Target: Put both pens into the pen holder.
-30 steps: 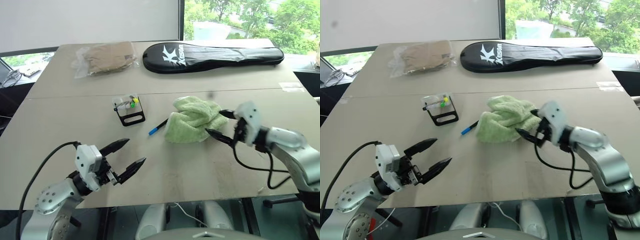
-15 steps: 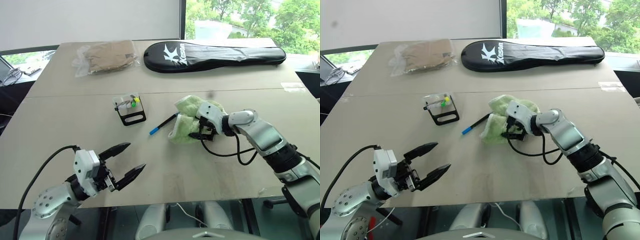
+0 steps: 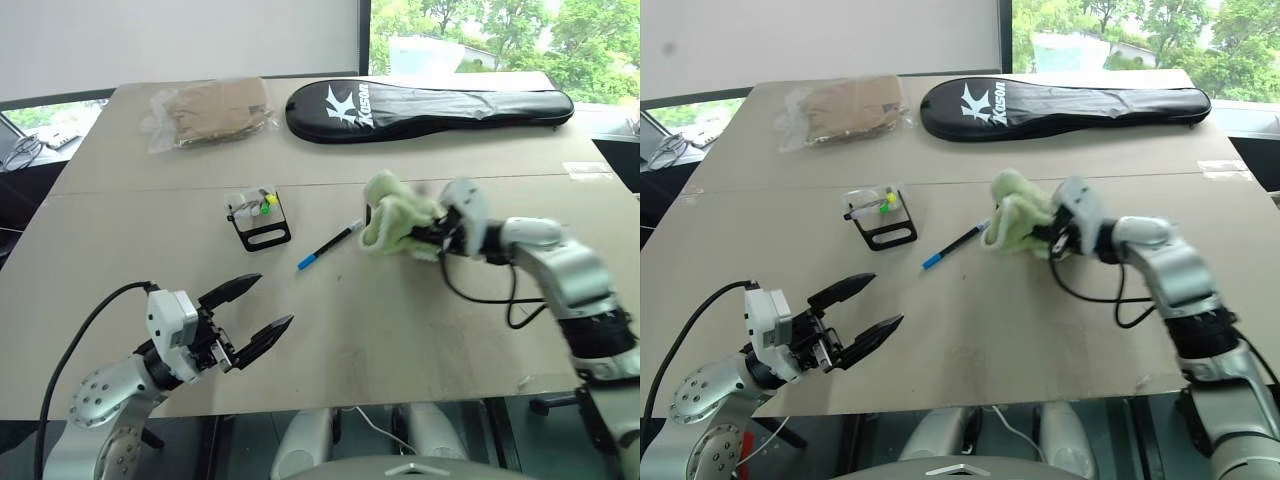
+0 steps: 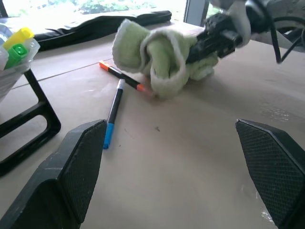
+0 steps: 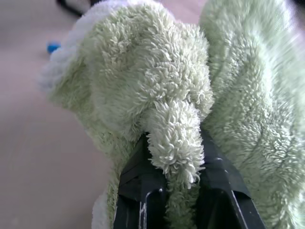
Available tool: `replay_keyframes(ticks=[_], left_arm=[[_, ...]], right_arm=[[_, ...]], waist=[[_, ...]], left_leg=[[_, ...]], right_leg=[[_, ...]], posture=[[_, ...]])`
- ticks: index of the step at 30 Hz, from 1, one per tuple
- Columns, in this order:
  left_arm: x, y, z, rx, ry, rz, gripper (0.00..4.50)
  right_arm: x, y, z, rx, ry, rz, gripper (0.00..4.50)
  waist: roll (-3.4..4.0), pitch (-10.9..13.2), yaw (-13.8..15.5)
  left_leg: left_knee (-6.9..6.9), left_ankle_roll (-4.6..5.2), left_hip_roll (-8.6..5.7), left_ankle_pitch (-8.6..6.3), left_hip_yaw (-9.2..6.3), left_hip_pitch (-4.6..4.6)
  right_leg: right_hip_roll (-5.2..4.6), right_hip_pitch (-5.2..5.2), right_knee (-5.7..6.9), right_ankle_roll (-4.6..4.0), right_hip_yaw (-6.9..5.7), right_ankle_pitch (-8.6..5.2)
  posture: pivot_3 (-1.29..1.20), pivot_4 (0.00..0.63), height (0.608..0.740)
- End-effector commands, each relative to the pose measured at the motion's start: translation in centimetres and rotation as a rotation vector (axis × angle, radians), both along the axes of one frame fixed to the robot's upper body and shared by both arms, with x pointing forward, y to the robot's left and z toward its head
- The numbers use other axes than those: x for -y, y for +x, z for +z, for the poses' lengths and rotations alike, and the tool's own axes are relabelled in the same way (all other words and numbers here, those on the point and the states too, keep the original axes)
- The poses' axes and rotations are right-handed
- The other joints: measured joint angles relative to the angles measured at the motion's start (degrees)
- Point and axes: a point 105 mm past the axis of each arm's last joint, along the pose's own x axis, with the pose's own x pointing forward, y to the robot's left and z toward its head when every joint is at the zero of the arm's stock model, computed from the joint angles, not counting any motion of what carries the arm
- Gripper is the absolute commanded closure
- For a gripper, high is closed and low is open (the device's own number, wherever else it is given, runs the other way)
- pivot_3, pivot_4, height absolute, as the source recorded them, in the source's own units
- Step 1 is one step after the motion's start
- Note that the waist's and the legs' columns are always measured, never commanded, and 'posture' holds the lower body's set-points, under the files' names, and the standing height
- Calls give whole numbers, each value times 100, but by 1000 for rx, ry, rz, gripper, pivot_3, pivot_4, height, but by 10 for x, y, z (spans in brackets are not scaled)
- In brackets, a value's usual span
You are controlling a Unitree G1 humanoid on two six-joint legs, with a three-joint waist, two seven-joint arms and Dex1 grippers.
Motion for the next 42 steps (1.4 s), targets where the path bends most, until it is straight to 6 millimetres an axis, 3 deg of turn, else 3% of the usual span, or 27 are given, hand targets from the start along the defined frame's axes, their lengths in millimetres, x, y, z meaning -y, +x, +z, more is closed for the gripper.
replay_keyframes(ticks=[1, 7, 10, 13, 14, 17, 21, 22, 25, 28, 30, 32, 36, 38, 42], left_arm=[[8, 0, 11, 26, -17, -50, 0], [21, 11, 19, 35, -28, -113, 0], [23, 17, 20, 37, -23, -136, 0], [26, 22, 18, 27, -20, -158, 0], [27, 23, 16, 23, -13, -170, 0], [27, 30, 12, 13, 16, -165, 0], [28, 37, 11, 7, 17, -134, 0], [30, 39, 9, 3, 22, -122, 0], [35, 45, 4, -32, 80, -90, 0], [38, 62, -2, -105, 196, 7, 0], [38, 80, -3, -142, 301, 99, 0], [50, 94, 8, -115, 355, 96, 0], [65, 114, 15, -151, 434, 120, 0], [81, 127, 16, -223, 454, 83, 0], [102, 142, 20, -328, 476, 69, 0]], right_arm=[[39, -25, 43, 68, 47, -70, 4456], [130, -40, 25, 21, -153, -416, 4456], [150, -41, 10, 8, -220, -479, 4456], [160, -31, -26, -57, -279, -523, 4456], [160, -29, -37, -79, -288, -521, 3521], [156, -25, -46, -88, -318, -482, 2191], [150, -32, -20, -33, -281, -441, 448], [147, -35, -11, -10, -263, -424, 229], [130, -41, 11, 54, -175, -376, 94], [97, -55, 27, 84, -69, -243, 94], [76, -68, 32, 89, -27, -145, 94], [62, -81, 31, 86, 3, -68, 94], [50, -100, 29, 174, 22, 12, 94], [46, -110, 23, 202, 37, 43, 94], [46, -109, 17, 216, 34, 2, 94]], waist=[[0, 0, 28], [0, -1, 33], [1, -1, -35], [0, -1, -87], [-2, -2, -101], [1, 1, -116], [-3, 3, -115], [-3, 3, -109], [-3, 3, -85], [-4, 4, -71], [-7, 6, -45], [-11, 8, 11], [-22, 12, 34], [-27, 15, 70], [-31, 18, 11]], left_leg=[[-1, 0, 0, 0, -2, -5], [6, 2, -3, 0, -12, -24], [6, 3, -2, 0, 12, -7], [-1, 5, 7, -1, 40, 25], [-1, 6, 9, -2, 43, 35], [2, 8, 10, -3, 48, 49], [3, 5, 12, -1, 52, 48], [3, 5, 13, -2, 50, 44], [3, 5, 13, -2, 46, 41], [3, 15, 13, -7, 43, 43], [3, 20, 14, -10, 37, 41], [5, 20, 13, -10, 33, 38], [14, 6, 4, -2, 29, 24], [17, 7, 0, -3, 24, 20], [33, 6, -4, -2, 20, 20]], right_leg=[[0, -5, 0, 0, -3, 0], [-2, -5, -9, 0, -15, 0], [1, -5, 16, 0, 6, 0], [9, 7, 26, 0, 30, 0], [12, 15, 28, 1, 37, -1], [14, 27, 28, 1, 42, -1], [15, 22, 31, 1, 48, 0], [14, 21, 30, 1, 47, 0], [14, 19, 30, 1, 45, 0], [18, 21, 31, 1, 44, 0], [20, 21, 32, 1, 40, 0], [23, 20, 33, 1, 34, 0], [14, 19, 26, 3, 21, 0], [12, 19, 27, 4, 17, -1], [39, 21, 36, 4, -5, -1]], posture=[[0, 150, 740], [0, 150, 740], [0, 150, 740], [0, 150, 740], [0, 150, 740], [0, 150, 740], [0, 150, 740], [0, 150, 740], [0, 150, 740], [0, 150, 740], [0, 150, 740], [0, 150, 740], [0, 150, 740], [0, 150, 740], [0, 150, 740]])
